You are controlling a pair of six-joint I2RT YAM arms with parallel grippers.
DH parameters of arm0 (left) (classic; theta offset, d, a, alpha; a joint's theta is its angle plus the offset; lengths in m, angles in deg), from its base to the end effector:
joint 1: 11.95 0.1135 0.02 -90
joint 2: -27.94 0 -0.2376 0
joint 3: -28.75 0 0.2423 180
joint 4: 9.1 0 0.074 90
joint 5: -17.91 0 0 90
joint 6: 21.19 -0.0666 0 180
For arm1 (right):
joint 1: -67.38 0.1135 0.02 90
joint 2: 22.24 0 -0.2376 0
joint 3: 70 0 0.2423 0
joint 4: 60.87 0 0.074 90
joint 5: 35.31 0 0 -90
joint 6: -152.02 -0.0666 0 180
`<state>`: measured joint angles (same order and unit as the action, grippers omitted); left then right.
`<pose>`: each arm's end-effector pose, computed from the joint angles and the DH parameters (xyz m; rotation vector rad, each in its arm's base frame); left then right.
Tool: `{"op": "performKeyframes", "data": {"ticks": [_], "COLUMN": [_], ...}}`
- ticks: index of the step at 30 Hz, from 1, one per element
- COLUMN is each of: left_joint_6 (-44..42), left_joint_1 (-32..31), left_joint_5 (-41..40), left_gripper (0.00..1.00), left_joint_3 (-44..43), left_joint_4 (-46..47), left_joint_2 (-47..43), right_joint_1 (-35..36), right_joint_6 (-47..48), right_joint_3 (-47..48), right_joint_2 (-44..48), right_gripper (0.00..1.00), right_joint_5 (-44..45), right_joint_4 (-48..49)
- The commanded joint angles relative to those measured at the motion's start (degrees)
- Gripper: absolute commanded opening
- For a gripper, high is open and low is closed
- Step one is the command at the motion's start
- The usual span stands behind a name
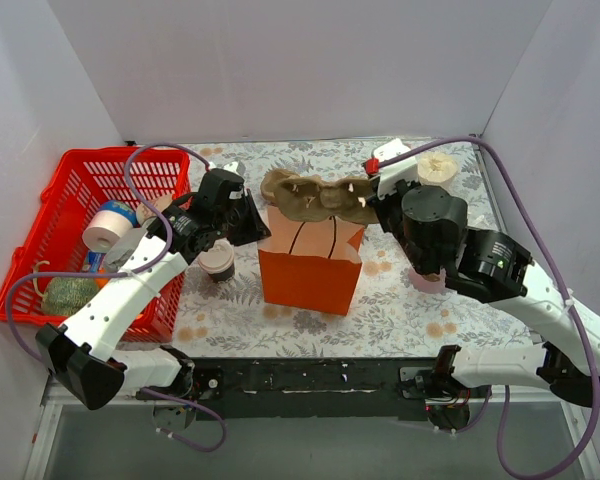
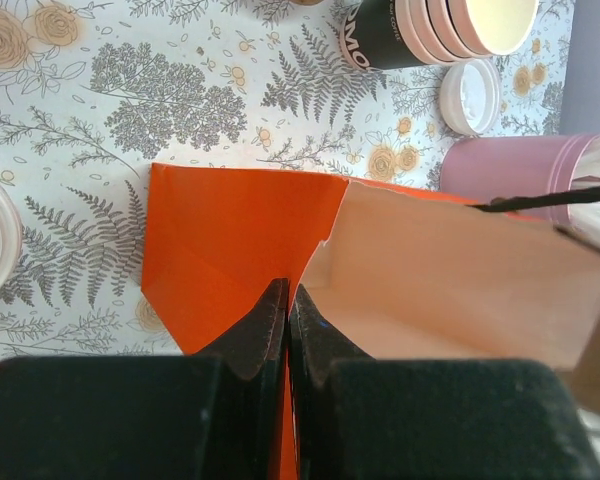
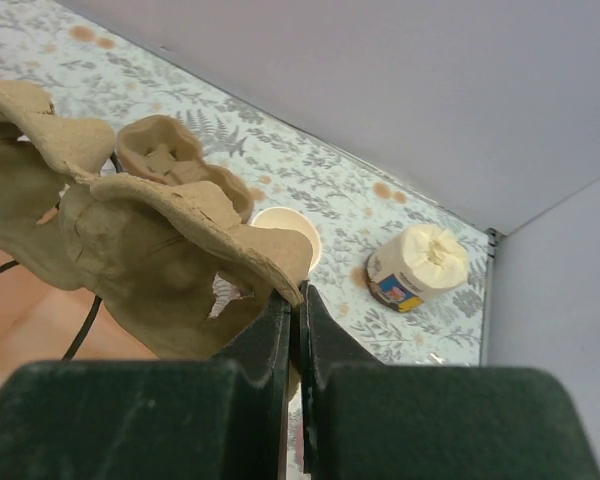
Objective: Pack the takeout coffee
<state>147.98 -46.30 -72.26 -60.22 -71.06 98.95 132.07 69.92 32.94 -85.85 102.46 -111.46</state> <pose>0.2266 -0.1546 0.3152 -0.9745 2.3588 -0.9040 0.1379 0.1763 0.4567 -0.4786 1.6338 0.0010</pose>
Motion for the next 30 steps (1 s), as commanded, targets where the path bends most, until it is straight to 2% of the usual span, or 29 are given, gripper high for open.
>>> {"op": "performKeyframes", "data": {"ticks": [1,5,8,16,22,26,30], "left_joint_6": [1.85,2.91,3.0,3.0,3.88,4.23,5.11], "left_joint_1": [-0.19,-0.19,-0.19,-0.19,-0.28,-0.19,-0.28], "left_joint_5": [-1.5,-1.51,-0.9,2.01,1.84,1.92,1.31], "left_gripper": [0.0,0.0,0.0,0.0,0.0,0.0,0.0], "left_joint_3": [-2.19,-2.19,-1.84,-1.04,-0.87,-0.6,-0.52], "left_joint_4": [-1.34,-1.87,-1.61,-0.02,-0.2,-0.11,-0.28], "left_joint_2": [-0.69,-0.16,0.36,-0.6,-0.6,-1.04,-0.95], "right_joint_1": [0.88,1.94,1.94,2.02,1.94,1.94,1.94], "right_joint_6": [5.09,6.6,7.39,13.98,14.95,15.65,11.36], "right_joint_3": [-0.7,-1.67,-1.5,-3.61,-3.87,-8.26,-5.81], "right_joint_2": [2.8,3.14,4.11,4.38,4.2,6.92,8.16], "right_gripper": [0.01,0.01,0.01,0.01,0.01,0.01,0.01], "right_joint_5": [7.16,6.39,2.96,0.75,-0.22,1.88,-1.26], "right_joint_4": [4.79,7.06,11.1,22.88,18.07,16.21,8.16]}}
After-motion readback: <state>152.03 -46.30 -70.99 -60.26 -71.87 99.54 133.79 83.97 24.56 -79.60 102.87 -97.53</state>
